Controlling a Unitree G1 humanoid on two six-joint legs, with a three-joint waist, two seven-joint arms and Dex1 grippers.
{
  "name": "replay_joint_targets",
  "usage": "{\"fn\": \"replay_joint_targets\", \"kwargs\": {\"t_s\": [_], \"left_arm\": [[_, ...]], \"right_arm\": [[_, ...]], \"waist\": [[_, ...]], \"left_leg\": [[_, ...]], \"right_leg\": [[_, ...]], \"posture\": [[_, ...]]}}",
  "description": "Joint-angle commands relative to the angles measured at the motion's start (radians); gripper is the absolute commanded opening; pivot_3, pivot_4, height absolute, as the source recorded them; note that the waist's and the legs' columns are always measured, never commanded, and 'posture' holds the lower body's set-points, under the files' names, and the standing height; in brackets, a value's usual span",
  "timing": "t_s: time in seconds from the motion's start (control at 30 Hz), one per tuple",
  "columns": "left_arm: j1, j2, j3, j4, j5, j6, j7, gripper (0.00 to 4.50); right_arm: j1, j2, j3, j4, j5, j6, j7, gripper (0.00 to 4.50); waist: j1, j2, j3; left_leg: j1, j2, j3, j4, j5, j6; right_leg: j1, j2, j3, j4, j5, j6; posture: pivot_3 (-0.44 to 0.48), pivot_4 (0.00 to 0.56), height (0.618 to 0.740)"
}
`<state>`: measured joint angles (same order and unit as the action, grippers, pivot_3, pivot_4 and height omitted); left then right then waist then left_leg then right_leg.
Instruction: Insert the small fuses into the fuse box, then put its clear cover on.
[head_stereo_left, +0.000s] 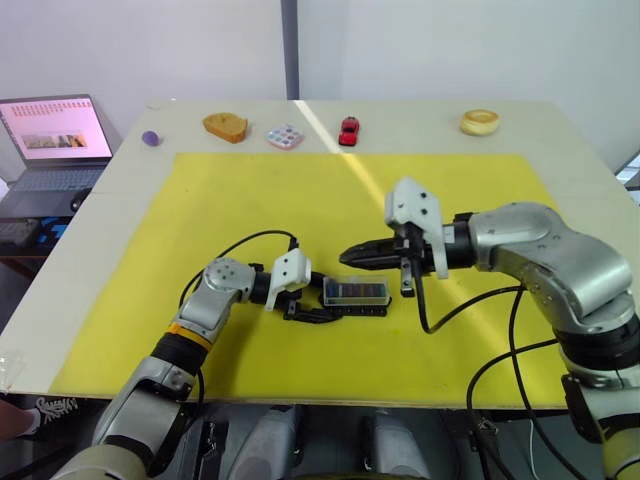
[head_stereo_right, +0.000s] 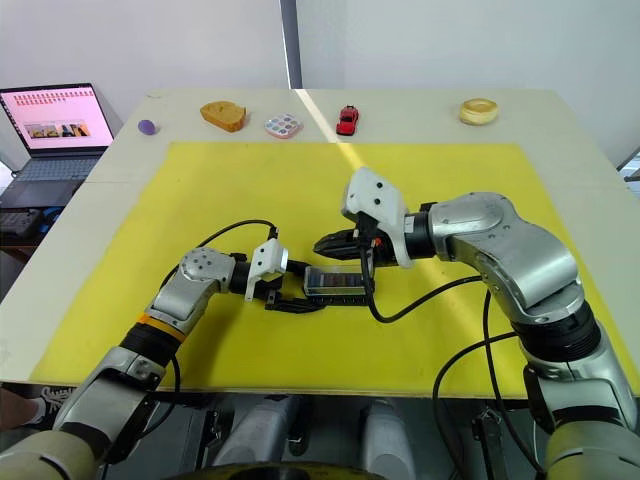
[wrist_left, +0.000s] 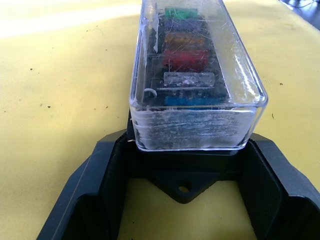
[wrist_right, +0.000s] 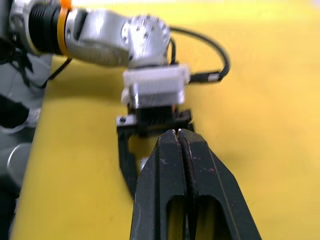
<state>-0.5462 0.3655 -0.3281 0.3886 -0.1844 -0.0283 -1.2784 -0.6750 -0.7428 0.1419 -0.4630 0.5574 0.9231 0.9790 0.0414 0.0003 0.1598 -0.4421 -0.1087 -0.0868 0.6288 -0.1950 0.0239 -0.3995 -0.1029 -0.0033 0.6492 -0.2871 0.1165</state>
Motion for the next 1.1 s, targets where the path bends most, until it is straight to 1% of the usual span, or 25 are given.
{"fn": "replay_joint_targets", "kwargs": {"t_s": [0.03,0.13,0.23,0.27,0.33,0.37,0.4,0.47,0.5,0.63,0.77,0.83,0.9,0.97,1.07,1.1], "left_arm": [[0.02,0.004,-0.024,0.042,0.054,0.027,0.023,2.53],[0.02,0.005,-0.025,0.04,0.054,0.029,0.024,2.53],[0.023,0.005,-0.027,0.028,0.056,0.033,0.029,2.53],[0.025,0.007,-0.027,0.022,0.055,0.036,0.029,2.53],[0.028,0.011,-0.025,0.014,0.055,0.041,0.032,2.53],[0.031,0.014,-0.024,0.008,0.055,0.043,0.032,2.53],[0.035,0.017,-0.023,0.003,0.055,0.047,0.03,2.53],[0.044,0.024,-0.019,-0.008,0.055,0.053,0.03,2.53],[0.051,0.029,-0.017,-0.014,0.055,0.053,0.03,2.53],[0.066,0.034,-0.013,-0.03,0.053,0.064,0.038,2.53],[0.065,0.038,-0.016,-0.033,0.057,0.084,0.039,2.53],[0.061,0.04,-0.015,-0.026,0.064,0.072,0.047,3.61],[0.059,0.043,-0.014,-0.027,0.06,0.077,0.045,4.46],[0.06,0.052,-0.012,-0.043,0.054,0.09,0.039,4.46],[0.08,0.108,0.009,-0.126,0.032,0.124,0.014,4.46],[0.092,0.146,0.022,-0.168,0.025,0.138,0.001,4.49]], "right_arm": [[-0.002,0.029,-0.061,0.003,0.05,-0.011,-0.014,0.07],[0.035,0.028,-0.048,0.025,0.044,-0.03,-0.008,0.07],[0.161,-0.057,0.096,0.087,-0.082,-0.089,0.029,0.07],[0.195,-0.086,0.182,0.131,-0.153,-0.111,0.035,0.07],[0.23,-0.124,0.289,0.188,-0.26,-0.173,0.05,0.07],[0.239,-0.139,0.32,0.21,-0.309,-0.213,0.055,0.07],[0.24,-0.142,0.323,0.222,-0.326,-0.231,0.054,0.07],[0.228,-0.125,0.276,0.222,-0.286,-0.217,0.058,0.07],[0.215,-0.113,0.25,0.218,-0.266,-0.207,0.054,0.07],[0.185,-0.069,0.16,0.182,-0.203,-0.189,0.038,0.07],[0.148,-0.013,0.048,0.13,-0.105,-0.138,0.024,0.07],[0.125,-0.026,0.015,0.098,-0.085,-0.109,0.024,0.0],[0.115,-0.05,0.001,0.075,-0.089,-0.111,0.027,0.0],[0.114,-0.074,-0.013,0.065,-0.096,-0.117,0.03,0.0],[0.129,-0.171,-0.036,0.037,-0.114,-0.151,0.082,0.0],[0.136,-0.206,-0.042,0.038,-0.126,-0.168,0.097,0.26]], "waist": [[-0.001,0.0,0.0],[0.0,0.0,0.0],[0.002,0.0,0.0],[0.0,0.0,0.0],[-0.006,0.006,-0.005],[-0.007,0.008,-0.012],[-0.005,0.007,-0.015],[-0.005,-0.001,-0.021],[-0.006,-0.003,-0.023],[-0.01,-0.005,-0.025],[-0.007,-0.005,-0.025],[-0.005,-0.004,-0.024],[-0.004,-0.003,-0.023],[-0.004,-0.003,-0.023],[-0.005,-0.004,-0.021],[-0.012,-0.004,-0.021]], "left_leg": [[0.0,0.0,0.0,0.0,0.0,0.0],[0.0,0.0,0.0,0.0,0.0,0.0],[0.0,0.0,0.0,0.0,0.0,0.0],[0.0,0.0,0.0,0.0,0.0,0.0],[0.001,0.0,0.001,0.0,0.0,0.001],[0.002,0.0,0.001,-0.001,0.0,0.001],[0.006,0.0,0.001,-0.002,-0.001,0.001],[0.017,0.001,0.001,-0.008,-0.001,0.0],[0.018,0.002,0.0,-0.009,-0.001,0.0],[0.018,0.002,0.0,-0.014,-0.001,0.0],[0.016,0.002,0.0,-0.016,-0.001,0.001],[0.015,0.002,0.0,-0.016,-0.001,0.001],[0.014,0.001,0.001,-0.015,-0.001,0.001],[0.014,0.001,0.001,-0.016,-0.001,0.0],[0.013,0.002,0.001,-0.016,-0.001,0.0],[0.012,0.002,0.001,-0.016,-0.001,0.0]], "right_leg": [[0.0,0.0,0.0,0.0,0.0,0.0],[0.0,0.0,0.0,0.0,0.0,0.0],[0.001,0.0,0.0,-0.001,0.0,0.0],[0.001,0.0,0.0,-0.001,0.0,0.0],[0.001,0.0,0.001,-0.001,0.0,0.0],[0.002,0.0,0.001,-0.002,0.0,0.0],[0.006,0.0,0.0,-0.003,-0.001,0.0],[0.016,0.0,0.0,-0.006,-0.004,-0.002],[0.018,0.0,0.0,-0.006,-0.005,-0.002],[0.018,0.0,0.0,-0.015,-0.005,-0.002],[0.014,0.0,0.0,-0.015,-0.004,-0.002],[0.013,0.0,0.001,-0.015,-0.004,-0.003],[0.013,0.0,0.001,-0.015,-0.004,-0.003],[0.012,0.0,0.001,-0.015,-0.004,-0.003],[0.012,0.0,0.001,-0.015,-0.004,-0.003],[0.01,0.0,0.001,-0.015,-0.004,-0.003]], "posture": [[0.0,0.15,0.74],[0.0,0.15,0.74],[0.0,0.15,0.74],[0.0,0.15,0.74],[0.0,0.15,0.74],[0.0,0.15,0.74],[0.0,0.15,0.74],[0.0,0.15,0.74],[0.0,0.15,0.74],[0.0,0.15,0.74],[0.0,0.15,0.74],[0.0,0.15,0.74],[0.0,0.15,0.74],[0.0,0.15,0.74],[0.0,0.15,0.74],[0.0,0.15,0.74]]}}
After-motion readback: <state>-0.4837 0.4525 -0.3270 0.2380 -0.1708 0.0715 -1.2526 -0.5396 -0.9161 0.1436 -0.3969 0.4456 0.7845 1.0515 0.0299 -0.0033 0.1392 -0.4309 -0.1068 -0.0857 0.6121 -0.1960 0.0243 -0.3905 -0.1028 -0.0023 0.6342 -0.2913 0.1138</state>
